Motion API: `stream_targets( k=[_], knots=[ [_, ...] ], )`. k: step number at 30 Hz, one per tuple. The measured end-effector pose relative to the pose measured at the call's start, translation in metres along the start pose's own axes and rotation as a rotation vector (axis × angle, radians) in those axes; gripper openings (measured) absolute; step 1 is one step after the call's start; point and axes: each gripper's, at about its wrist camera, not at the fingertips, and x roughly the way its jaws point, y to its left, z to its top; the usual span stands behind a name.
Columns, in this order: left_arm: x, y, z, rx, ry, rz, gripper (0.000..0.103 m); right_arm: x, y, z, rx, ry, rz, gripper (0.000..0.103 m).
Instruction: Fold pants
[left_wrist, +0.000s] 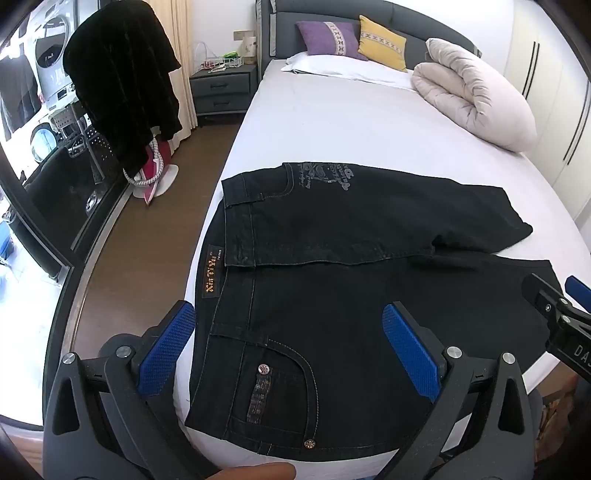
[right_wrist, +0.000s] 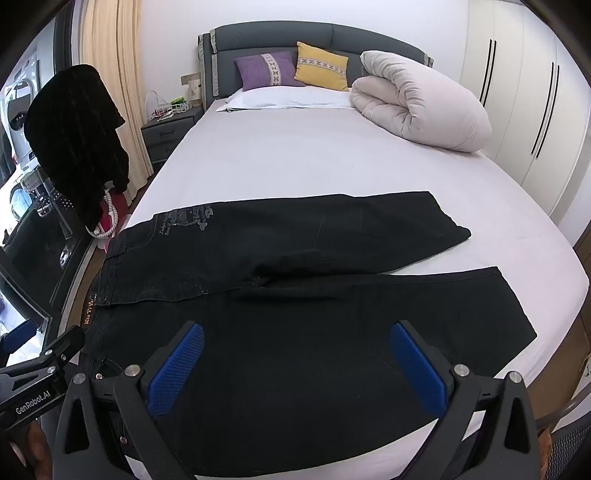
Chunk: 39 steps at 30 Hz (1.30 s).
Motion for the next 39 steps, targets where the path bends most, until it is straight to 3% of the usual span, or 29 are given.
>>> stream_targets(
  k=[39],
  knots=[
    [-0.0023, -0.0012, 0.0009, -0.001, 0.006, 0.001, 0.103, 0.0027, 0.002, -0.0014, -0.001, 0.006, 0.003, 0.103]
  ],
)
